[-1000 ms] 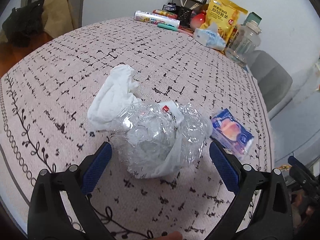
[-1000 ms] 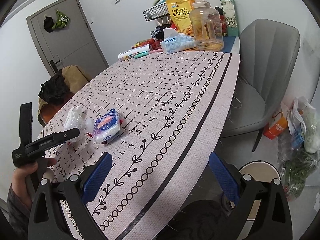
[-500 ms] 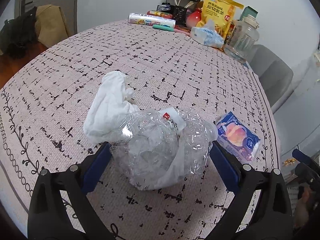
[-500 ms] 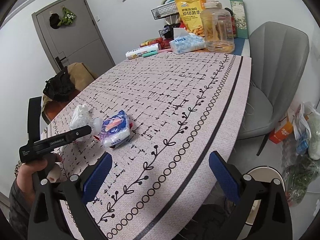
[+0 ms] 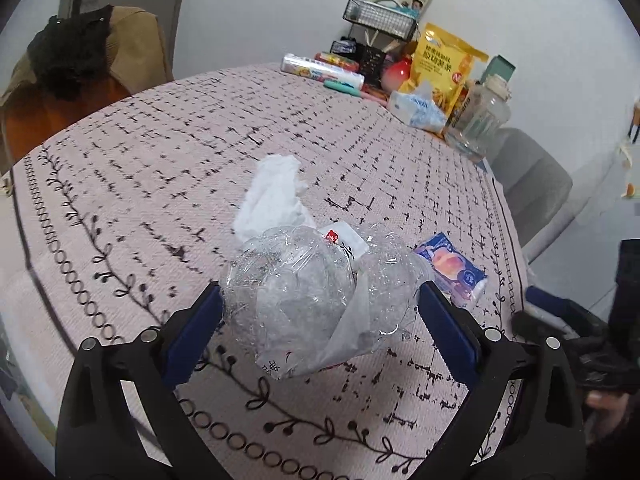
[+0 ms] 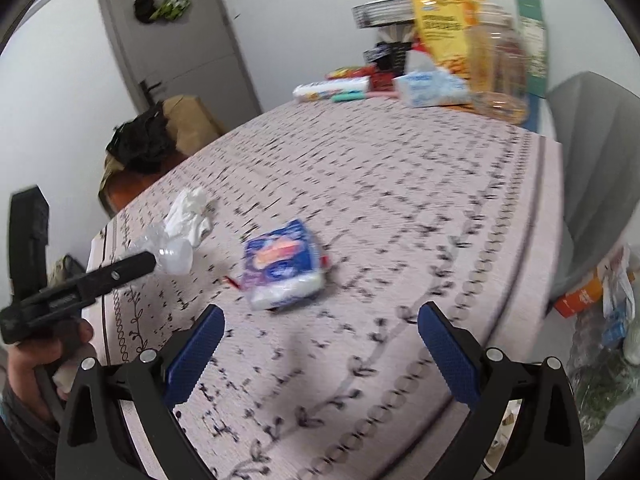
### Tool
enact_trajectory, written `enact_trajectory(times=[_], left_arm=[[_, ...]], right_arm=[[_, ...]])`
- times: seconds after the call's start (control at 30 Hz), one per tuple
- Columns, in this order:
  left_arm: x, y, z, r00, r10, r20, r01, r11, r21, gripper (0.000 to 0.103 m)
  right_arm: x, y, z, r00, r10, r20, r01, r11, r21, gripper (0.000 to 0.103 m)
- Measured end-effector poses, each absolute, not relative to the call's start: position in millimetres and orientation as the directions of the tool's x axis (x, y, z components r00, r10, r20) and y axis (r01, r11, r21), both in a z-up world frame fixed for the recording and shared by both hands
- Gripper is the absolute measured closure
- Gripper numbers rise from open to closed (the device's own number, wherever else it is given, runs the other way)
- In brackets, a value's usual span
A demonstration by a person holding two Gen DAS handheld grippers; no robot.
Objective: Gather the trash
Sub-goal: 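Grasp the blue tissue pack with the right gripper and lift, then carry the plastic bag and tissue pack with both grippers over the bin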
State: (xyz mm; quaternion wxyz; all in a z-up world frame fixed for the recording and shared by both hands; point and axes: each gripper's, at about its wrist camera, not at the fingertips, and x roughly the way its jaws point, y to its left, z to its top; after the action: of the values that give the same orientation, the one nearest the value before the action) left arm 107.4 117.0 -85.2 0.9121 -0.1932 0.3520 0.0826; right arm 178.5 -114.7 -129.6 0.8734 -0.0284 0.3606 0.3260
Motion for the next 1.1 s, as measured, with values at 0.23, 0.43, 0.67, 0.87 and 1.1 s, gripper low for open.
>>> enact_trajectory(times=[0.23,0.43,0.67,0.87,1.1], left_arm=[[91,130,-73,0.760,0.039,-0.649,-0.308,0.901,-0.306,0.007],[84,135,-73,0.766,0.047,-0.642,-0.321,0.892,-0.317,0.007],[77,140,-71,0.771,0.061,-0.633,-0.338,0.882,-0.327,0.007],[71,146,-69,0.774,0.077,-0.628,-0.357,0.872,-0.333,0.007],[68,145,-68,0.778,0.074,-0.624,-0.354,0.872,-0.338,0.007]], right_arm=[[183,-80,-131,0.513,0.541,-0.667,-0.638,0.760,0.125,0.017],[198,-72,-129,0.503,0.532,-0.682,-0.628,0.766,0.135,0.030],[215,-37,-119,0.490,0.498,-0.715,-0.674,0.737,0.052,0.030],[235,-6,-126,0.447,0.424,-0.787,-0.690,0.724,-0.002,0.030],[242,10,-142,0.371,0.366,-0.853,-0.704,0.710,-0.001,0.052]])
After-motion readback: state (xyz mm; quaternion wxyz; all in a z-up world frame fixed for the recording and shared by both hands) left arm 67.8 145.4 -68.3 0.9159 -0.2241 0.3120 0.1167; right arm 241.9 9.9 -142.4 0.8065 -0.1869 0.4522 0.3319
